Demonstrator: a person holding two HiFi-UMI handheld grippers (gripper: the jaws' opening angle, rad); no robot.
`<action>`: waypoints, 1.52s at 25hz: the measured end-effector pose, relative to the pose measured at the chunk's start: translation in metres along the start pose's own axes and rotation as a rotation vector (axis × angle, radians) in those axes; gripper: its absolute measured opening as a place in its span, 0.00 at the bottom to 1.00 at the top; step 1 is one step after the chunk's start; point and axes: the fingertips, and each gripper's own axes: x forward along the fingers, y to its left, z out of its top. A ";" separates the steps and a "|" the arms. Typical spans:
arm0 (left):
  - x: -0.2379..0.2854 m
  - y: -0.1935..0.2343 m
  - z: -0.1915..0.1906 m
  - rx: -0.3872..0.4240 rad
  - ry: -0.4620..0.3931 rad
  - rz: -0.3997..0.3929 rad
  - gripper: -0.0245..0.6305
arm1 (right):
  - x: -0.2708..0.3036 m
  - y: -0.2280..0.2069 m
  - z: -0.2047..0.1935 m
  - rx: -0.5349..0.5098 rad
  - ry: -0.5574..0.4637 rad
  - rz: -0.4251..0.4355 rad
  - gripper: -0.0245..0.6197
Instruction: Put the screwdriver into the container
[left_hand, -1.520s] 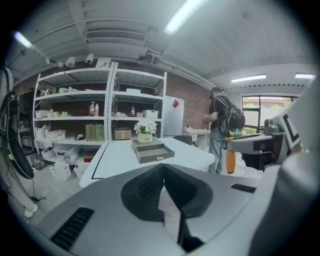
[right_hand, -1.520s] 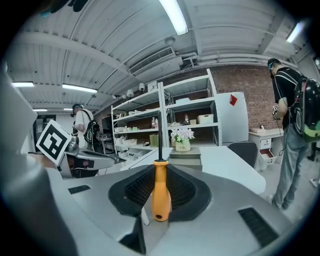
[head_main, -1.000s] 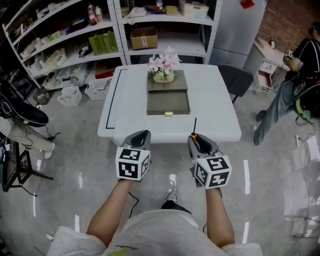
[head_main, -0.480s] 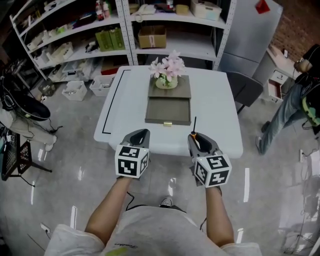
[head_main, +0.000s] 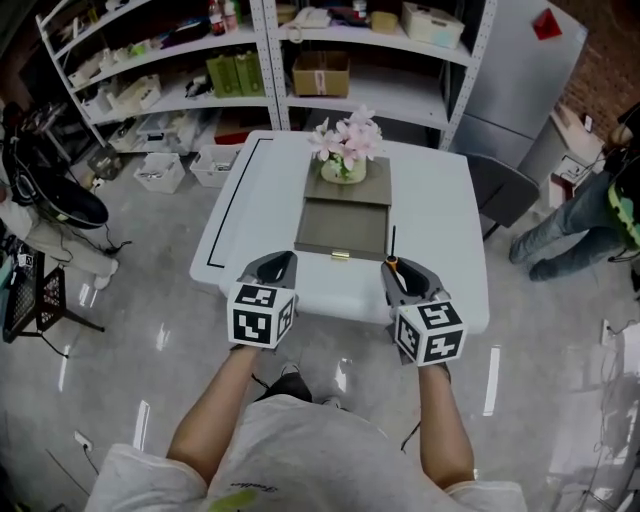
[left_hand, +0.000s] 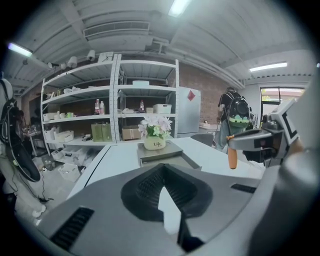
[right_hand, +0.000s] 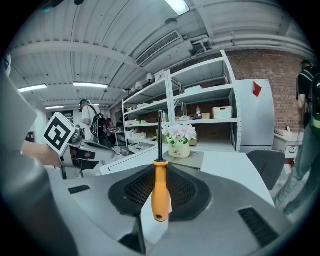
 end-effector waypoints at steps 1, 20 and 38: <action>0.000 0.003 -0.001 -0.002 0.001 0.003 0.04 | 0.003 0.001 0.001 -0.012 0.006 0.004 0.15; 0.073 0.057 -0.013 0.001 0.047 -0.038 0.04 | 0.096 -0.011 -0.008 -0.239 0.202 0.038 0.15; 0.131 0.096 -0.022 -0.025 0.092 -0.119 0.04 | 0.160 -0.014 -0.038 -0.484 0.515 0.128 0.15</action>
